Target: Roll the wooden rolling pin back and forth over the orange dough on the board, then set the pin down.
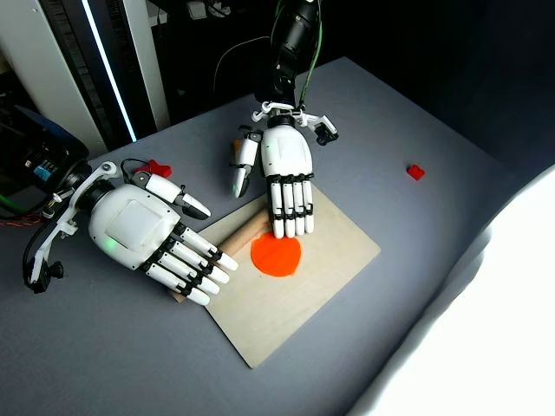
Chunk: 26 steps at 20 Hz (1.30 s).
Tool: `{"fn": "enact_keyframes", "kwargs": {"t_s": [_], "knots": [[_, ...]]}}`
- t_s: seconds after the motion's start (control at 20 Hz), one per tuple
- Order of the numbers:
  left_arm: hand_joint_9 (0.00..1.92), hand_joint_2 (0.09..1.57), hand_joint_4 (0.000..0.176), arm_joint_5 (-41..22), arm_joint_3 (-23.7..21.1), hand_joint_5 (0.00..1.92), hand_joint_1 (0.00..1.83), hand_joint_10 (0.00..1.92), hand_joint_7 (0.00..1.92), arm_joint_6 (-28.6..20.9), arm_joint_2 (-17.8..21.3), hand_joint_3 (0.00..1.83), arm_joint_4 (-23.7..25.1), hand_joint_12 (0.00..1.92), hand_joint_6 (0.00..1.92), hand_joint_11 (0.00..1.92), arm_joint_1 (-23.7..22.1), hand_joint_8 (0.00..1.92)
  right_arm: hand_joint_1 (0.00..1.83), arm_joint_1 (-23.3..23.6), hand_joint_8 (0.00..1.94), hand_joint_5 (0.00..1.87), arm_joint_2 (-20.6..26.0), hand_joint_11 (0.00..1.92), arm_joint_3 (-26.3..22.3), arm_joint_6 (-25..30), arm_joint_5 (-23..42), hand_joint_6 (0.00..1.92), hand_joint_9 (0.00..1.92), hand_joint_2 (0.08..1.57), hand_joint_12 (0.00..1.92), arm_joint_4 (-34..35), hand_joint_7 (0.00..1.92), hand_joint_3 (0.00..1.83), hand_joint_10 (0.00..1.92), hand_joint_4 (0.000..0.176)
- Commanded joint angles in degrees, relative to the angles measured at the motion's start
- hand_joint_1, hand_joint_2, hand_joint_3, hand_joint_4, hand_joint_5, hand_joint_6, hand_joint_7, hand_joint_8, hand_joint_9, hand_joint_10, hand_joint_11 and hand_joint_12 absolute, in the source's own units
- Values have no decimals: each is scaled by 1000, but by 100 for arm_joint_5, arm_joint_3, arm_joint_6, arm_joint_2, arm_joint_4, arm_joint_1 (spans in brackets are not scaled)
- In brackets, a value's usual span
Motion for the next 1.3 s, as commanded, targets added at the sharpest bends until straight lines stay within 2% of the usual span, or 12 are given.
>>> {"fn": "enact_keyframes", "kwargs": {"t_s": [0.0,0.4,0.7,0.9,1.05,1.25], "knots": [[1,1400,0,-459,26,0,0,0,0,-32,-4,5,228,6,0,14,-68,0,0,58,4,41,9,0,-7,6,499,8,0,1505,0,-322,19,0,0,0],[0,1389,0,-452,69,0,0,0,0,-132,55,0,228,0,0,0,-218,0,0,192,5,44,50,0,-9,2,535,9,0,1506,0,-348,25,0,0,0],[0,1382,0,-300,64,0,0,0,0,-145,201,0,278,0,0,0,-492,0,0,369,4,42,207,0,-12,56,692,7,0,1503,0,-689,25,0,0,0],[0,1385,0,239,38,0,0,0,0,-187,502,0,514,0,0,0,-872,0,0,518,0,26,411,0,-63,110,657,1,0,1508,0,-732,10,1,0,0],[0,1376,0,809,-76,0,0,0,0,-151,899,0,666,0,0,0,-1294,0,0,712,5,26,677,0,-187,168,560,4,0,1503,0,-757,15,0,0,0],[0,1321,0,1239,-338,0,0,0,0,-137,1402,0,662,0,0,0,-1589,0,0,863,19,72,984,0,-300,287,448,23,13,1463,0,-1018,53,0,6,0]]}}
